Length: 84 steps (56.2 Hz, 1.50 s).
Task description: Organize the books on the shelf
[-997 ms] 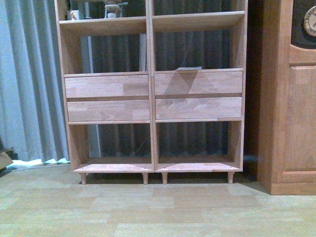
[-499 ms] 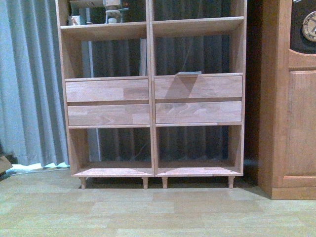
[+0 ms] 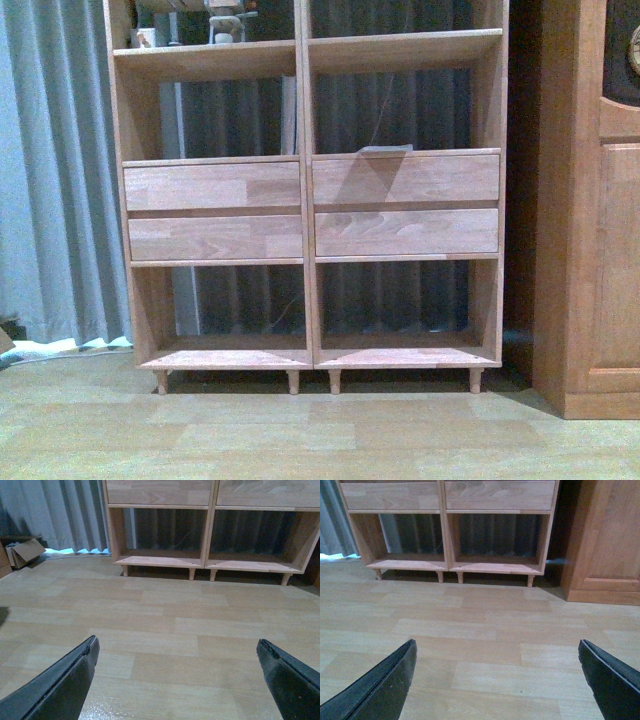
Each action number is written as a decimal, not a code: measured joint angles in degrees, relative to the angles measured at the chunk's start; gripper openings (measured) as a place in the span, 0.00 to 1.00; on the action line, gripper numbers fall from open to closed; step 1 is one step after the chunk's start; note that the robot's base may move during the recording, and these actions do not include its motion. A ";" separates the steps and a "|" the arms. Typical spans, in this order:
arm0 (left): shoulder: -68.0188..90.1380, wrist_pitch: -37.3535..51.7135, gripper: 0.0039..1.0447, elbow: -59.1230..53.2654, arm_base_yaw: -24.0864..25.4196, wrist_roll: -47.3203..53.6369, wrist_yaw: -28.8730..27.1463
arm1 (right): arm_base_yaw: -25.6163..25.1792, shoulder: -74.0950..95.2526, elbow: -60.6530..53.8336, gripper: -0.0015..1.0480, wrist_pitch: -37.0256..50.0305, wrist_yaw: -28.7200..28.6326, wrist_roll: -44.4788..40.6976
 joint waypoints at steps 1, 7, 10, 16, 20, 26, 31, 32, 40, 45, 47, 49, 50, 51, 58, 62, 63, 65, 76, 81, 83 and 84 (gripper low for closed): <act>0.00 0.00 0.93 0.00 0.00 0.00 0.02 | 0.00 0.00 0.00 0.93 0.00 0.00 0.00; 0.00 0.00 0.93 0.00 0.00 0.00 0.00 | 0.02 0.00 0.00 0.93 0.00 -0.02 0.00; 0.00 0.00 0.93 0.00 0.00 0.00 0.00 | 0.00 0.00 0.00 0.93 0.00 -0.02 0.00; 0.00 0.00 0.93 0.00 0.00 0.00 0.00 | 0.00 0.00 0.00 0.93 0.00 0.00 0.00; 0.00 0.00 0.93 0.00 0.00 0.00 0.00 | 0.00 0.00 0.00 0.93 0.00 -0.02 0.00; 0.00 0.00 0.93 0.00 0.00 0.00 0.00 | 0.00 0.00 0.00 0.93 0.00 0.00 0.00; 0.00 0.00 0.93 0.00 0.00 0.00 0.00 | 0.00 0.00 0.00 0.93 0.00 -0.02 0.00; 0.00 0.00 0.93 0.00 0.00 0.00 0.00 | 0.00 0.00 0.00 0.93 0.00 -0.02 0.00; 0.00 0.00 0.93 0.00 0.00 0.00 0.00 | 0.00 0.00 0.00 0.93 0.00 0.00 0.00; 0.00 0.00 0.93 0.00 0.00 0.00 0.00 | 0.00 0.00 0.00 0.93 0.00 -0.02 0.00; -0.02 0.00 0.93 0.00 0.00 0.00 0.00 | 0.00 0.00 0.00 0.93 0.00 -0.02 0.00; 0.00 0.00 0.93 0.00 0.00 0.00 0.00 | 0.00 0.00 0.00 0.93 0.00 -0.02 0.00; 0.00 0.00 0.93 0.00 0.00 0.00 0.02 | 0.00 0.00 0.00 0.93 0.00 -0.04 0.00; 0.00 0.00 0.93 0.00 0.00 0.00 0.00 | 0.02 0.00 0.00 0.93 0.00 -0.02 0.00; 0.00 0.00 0.93 0.00 0.00 0.00 0.00 | 0.00 0.00 0.00 0.93 0.00 -0.02 0.00; -0.02 0.00 0.93 0.00 0.00 0.00 0.00 | 0.00 -0.02 0.00 0.93 0.00 -0.02 0.00; 0.00 0.00 0.93 0.00 0.00 0.00 0.00 | 0.02 0.00 0.00 0.93 0.00 -0.02 0.00; -0.02 0.00 0.93 0.00 0.00 0.00 -0.02 | 0.00 0.00 0.00 0.93 0.00 -0.02 0.00; -0.02 0.00 0.93 0.00 0.00 0.00 0.00 | 0.00 -0.02 0.00 0.93 0.00 0.04 0.00; -0.02 0.00 0.93 0.00 0.00 0.00 -0.02 | 0.00 0.00 0.00 0.93 0.00 -0.07 0.00; 0.00 0.00 0.93 0.00 0.00 0.00 0.00 | 0.00 0.00 0.00 0.93 0.00 -0.04 0.00; -0.02 0.00 0.93 0.00 0.00 0.00 0.02 | 0.00 0.00 0.00 0.93 0.00 -0.04 0.00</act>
